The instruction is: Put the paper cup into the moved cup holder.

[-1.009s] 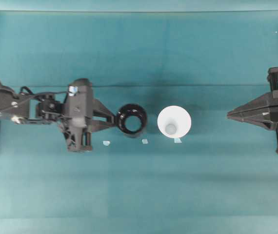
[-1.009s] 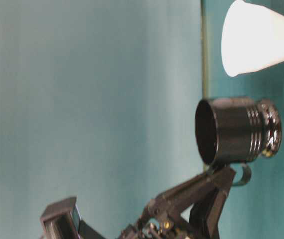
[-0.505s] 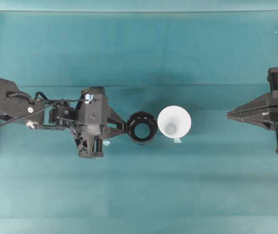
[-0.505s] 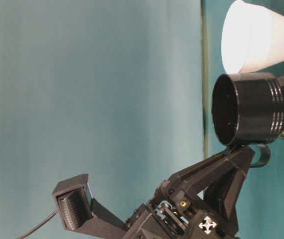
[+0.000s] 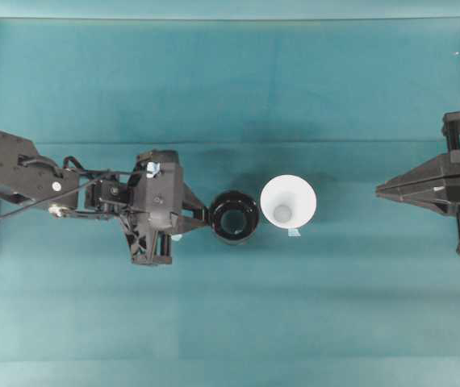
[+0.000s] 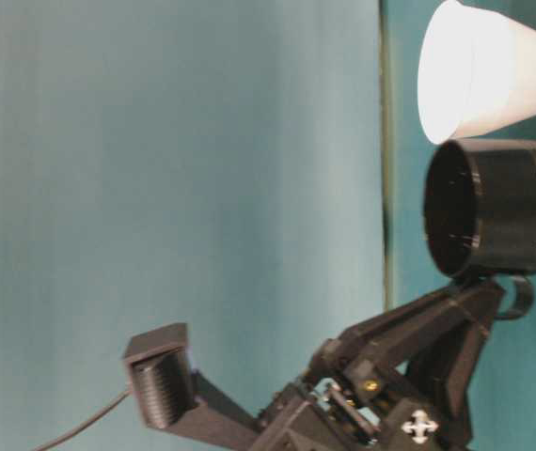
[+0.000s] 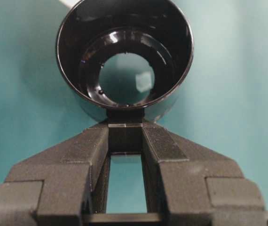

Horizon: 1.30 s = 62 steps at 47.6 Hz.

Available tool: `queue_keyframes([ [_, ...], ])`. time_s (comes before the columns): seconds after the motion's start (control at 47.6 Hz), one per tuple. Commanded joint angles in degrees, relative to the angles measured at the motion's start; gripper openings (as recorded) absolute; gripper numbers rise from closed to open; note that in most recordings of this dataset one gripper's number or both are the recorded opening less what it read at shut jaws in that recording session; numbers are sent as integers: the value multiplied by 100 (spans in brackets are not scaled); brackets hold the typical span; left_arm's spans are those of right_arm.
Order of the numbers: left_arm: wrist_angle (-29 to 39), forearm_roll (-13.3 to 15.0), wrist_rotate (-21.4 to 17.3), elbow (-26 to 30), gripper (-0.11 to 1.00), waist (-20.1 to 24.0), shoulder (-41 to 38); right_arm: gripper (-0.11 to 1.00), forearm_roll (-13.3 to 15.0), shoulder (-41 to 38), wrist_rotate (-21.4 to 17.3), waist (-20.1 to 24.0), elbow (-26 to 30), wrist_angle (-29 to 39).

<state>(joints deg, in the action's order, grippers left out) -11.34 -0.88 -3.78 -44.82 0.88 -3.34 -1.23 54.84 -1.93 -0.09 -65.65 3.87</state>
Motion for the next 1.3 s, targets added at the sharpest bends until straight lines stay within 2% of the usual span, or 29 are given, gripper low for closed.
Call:
queue_keyframes([
  [0.0, -26, -18, 9, 88, 20, -44, -53, 1, -9, -35, -44, -9, 141, -18],
  [0.967, -26, -9, 35, 211, 21, -88, -202, 1, -9, -35, -44, -9, 141, -18],
  [1.072, -26, -18, 53, 211, 31, -88, -202, 1, -9, -35, -44, -9, 141, -18],
  [1.283, -35, -18, 132, 211, 70, -88, -202, 1, -9, -44, -44, -9, 141, -18],
])
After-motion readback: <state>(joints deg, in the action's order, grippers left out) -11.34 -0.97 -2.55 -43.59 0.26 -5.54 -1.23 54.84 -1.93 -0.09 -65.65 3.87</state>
